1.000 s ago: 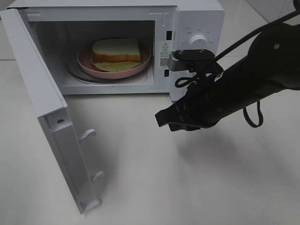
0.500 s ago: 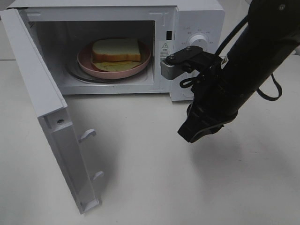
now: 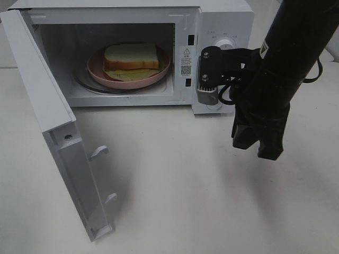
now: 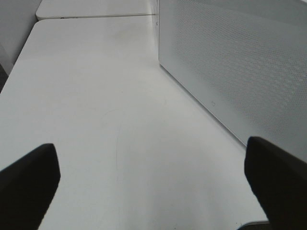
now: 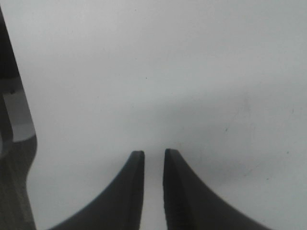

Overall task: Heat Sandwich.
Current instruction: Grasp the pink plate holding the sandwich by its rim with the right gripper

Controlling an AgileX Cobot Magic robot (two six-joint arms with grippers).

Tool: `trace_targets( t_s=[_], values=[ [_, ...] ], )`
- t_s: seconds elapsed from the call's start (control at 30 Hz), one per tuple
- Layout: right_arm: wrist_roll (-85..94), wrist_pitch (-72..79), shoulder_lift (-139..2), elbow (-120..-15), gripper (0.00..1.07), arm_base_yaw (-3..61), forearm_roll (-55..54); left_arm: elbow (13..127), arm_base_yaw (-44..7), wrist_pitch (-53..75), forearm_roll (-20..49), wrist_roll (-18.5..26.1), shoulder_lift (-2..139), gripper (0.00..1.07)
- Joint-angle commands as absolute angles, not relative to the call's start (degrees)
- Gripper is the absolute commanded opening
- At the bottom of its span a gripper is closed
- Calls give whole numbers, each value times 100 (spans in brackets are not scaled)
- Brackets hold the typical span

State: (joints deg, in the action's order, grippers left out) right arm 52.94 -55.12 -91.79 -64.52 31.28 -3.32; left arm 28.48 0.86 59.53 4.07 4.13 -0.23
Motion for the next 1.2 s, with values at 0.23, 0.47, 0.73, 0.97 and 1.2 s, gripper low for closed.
trace_targets(
  t_s=[0.23, 0.47, 0.73, 0.97, 1.2],
  values=[
    [6681, -5489, -9139, -6480, 34, 3123, -132, 2836, 57, 5896, 424, 395, -143, 101],
    [6257, -4996, -9139, -6480, 80, 3123, 115, 2836, 57, 5896, 424, 395, -143, 101],
    [6073, -4836, -9139, -6480, 95, 3123, 195, 2836, 57, 5896, 424, 395, -143, 101],
    [6079, -4532, -9139, -6480, 93, 3140, 464, 2836, 57, 5896, 424, 395, -143, 101],
    [6108, -4188, -9139, -6480, 92, 3140, 556, 2836, 57, 5896, 424, 395, -143, 101]
  ],
)
